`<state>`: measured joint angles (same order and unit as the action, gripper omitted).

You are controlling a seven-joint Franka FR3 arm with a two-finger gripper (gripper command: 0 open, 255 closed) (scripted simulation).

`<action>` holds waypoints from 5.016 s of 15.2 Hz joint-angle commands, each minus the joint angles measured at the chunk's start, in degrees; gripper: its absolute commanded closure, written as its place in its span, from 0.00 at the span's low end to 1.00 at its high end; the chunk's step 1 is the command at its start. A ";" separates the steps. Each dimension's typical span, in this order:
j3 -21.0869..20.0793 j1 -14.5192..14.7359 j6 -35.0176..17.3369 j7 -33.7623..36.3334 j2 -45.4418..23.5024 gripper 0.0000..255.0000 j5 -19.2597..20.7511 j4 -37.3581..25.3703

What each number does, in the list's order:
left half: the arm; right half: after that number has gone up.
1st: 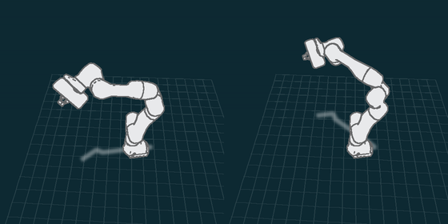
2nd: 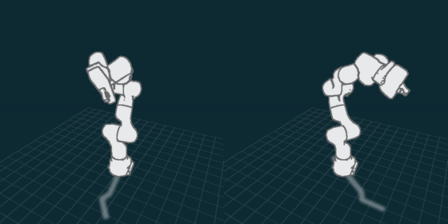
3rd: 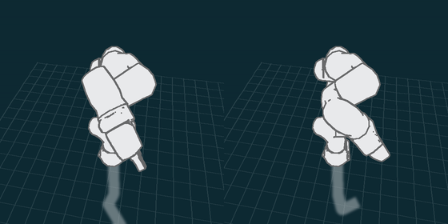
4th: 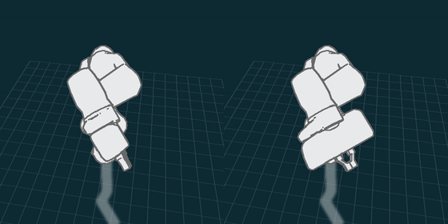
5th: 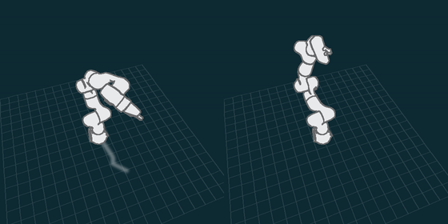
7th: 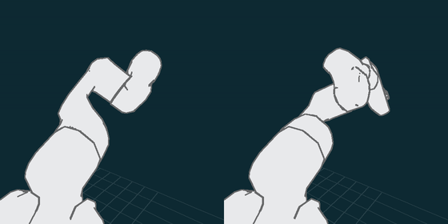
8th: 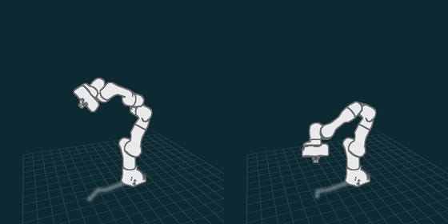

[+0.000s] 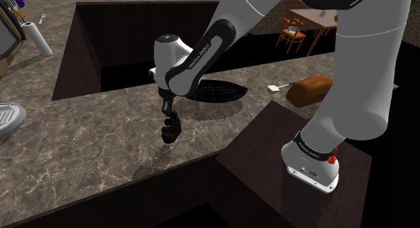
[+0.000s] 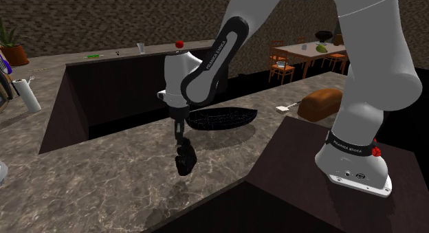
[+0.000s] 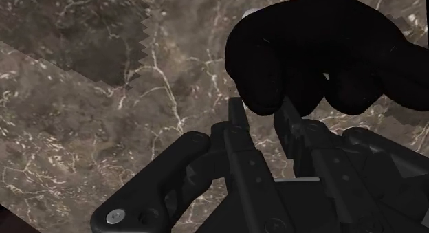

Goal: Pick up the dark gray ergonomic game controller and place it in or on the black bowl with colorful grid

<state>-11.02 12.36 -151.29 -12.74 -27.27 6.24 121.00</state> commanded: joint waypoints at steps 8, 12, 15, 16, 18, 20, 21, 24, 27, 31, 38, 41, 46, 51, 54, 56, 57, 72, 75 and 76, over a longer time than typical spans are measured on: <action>-1.33 -0.94 5.55 -0.99 5.73 1.00 -1.76 0.11; -1.79 -1.29 8.07 -1.46 8.08 1.00 -2.55 -0.10; -1.39 -3.46 8.32 -4.61 9.21 1.00 -3.42 0.80; -1.14 -4.51 8.31 -6.16 9.56 1.00 -3.79 1.17; -0.60 -6.58 8.38 -9.25 10.12 1.00 -4.49 1.71; 0.00 -8.61 8.56 -12.34 10.51 1.00 -5.15 1.99; 0.31 -9.62 8.69 -13.87 10.64 1.00 -5.46 2.02; 1.32 -12.55 9.23 -18.41 10.77 1.00 -6.31 1.73; 2.37 -15.39 10.01 -22.83 10.50 1.00 -7.04 0.85; 3.81 -19.05 11.38 -28.48 9.52 1.00 -7.84 -1.27; 6.18 -25.13 14.75 -37.58 6.16 1.00 -8.89 -7.54; 7.08 -27.61 16.58 -41.14 4.07 1.00 -9.24 -11.26; 7.33 -28.25 14.73 -42.20 1.48 1.00 -9.30 -11.95; 7.37 -28.20 11.84 -42.34 -1.15 1.00 -9.28 -11.67; 7.39 -28.17 10.17 -42.42 -2.82 1.00 -9.26 -11.67; 7.41 -28.14 9.07 -42.48 -3.97 1.00 -9.25 -11.73; 7.41 -28.13 8.54 -42.51 -4.55 1.00 -9.24 -11.77; 7.43 -28.11 7.62 -42.55 -5.59 0.00 -9.23 -11.88; 7.38 -28.42 11.60 -42.61 -1.12 0.00 -9.32 -11.39; 7.37 -28.50 12.70 -42.63 -0.01 0.00 -9.34 -11.38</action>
<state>-3.62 -16.22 -139.97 -55.57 -28.39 -3.12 109.87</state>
